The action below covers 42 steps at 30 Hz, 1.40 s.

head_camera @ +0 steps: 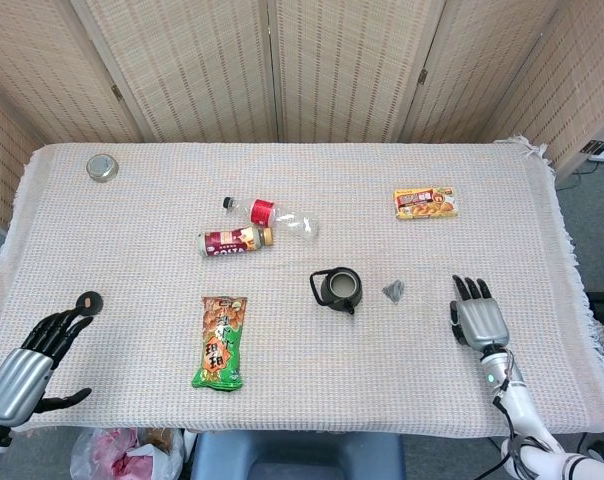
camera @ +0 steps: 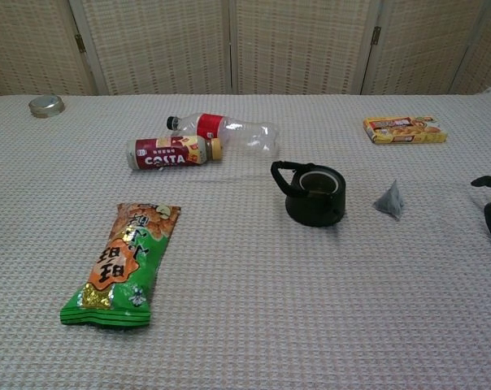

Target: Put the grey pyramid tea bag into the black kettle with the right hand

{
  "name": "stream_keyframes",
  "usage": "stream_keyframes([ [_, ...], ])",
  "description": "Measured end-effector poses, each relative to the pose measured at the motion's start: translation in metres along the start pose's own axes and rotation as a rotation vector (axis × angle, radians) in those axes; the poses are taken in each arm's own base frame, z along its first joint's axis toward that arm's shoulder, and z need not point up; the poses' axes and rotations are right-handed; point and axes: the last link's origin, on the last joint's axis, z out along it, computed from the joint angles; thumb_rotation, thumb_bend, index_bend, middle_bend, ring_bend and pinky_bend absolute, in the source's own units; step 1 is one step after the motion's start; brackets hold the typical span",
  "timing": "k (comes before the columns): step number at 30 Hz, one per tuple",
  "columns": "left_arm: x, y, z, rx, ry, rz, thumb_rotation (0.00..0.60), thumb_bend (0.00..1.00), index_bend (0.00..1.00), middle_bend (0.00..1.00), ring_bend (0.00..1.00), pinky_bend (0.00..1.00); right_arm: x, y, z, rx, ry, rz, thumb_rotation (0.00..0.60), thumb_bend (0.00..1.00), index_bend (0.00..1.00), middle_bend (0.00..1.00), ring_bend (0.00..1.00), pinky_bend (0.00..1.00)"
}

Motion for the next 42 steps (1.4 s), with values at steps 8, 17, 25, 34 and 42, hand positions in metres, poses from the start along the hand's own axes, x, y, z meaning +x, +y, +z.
stream_keyframes([
  [8,0.001,-0.001,-0.002,0.001,0.008,-0.004,0.6,0.15,0.0,0.0,0.0,0.11,-0.002,-0.002,0.002,0.001,-0.006,-0.001,0.6,0.35,0.62,0.06,0.0,0.0],
  [17,0.002,-0.001,-0.003,-0.001,0.016,0.0,0.6,0.15,0.0,0.0,0.0,0.11,0.022,-0.004,-0.008,0.012,0.086,0.011,0.6,0.35,0.62,0.06,0.0,0.0],
  [25,0.001,0.001,-0.002,0.001,0.014,0.007,0.6,0.15,0.0,0.0,0.0,0.11,0.064,-0.006,-0.022,0.028,0.207,0.033,0.6,0.35,0.62,0.06,0.0,0.0],
  [34,0.001,0.0,-0.001,0.004,0.011,0.005,0.6,0.15,0.0,0.0,0.0,0.11,0.117,-0.022,-0.026,0.074,0.314,0.032,0.6,0.35,0.63,0.06,0.0,0.0],
  [42,0.004,-0.003,-0.001,0.009,0.018,-0.004,0.6,0.15,0.0,0.0,0.0,0.11,0.155,-0.042,-0.021,0.109,0.381,0.029,0.6,0.35,0.62,0.06,0.0,0.0],
])
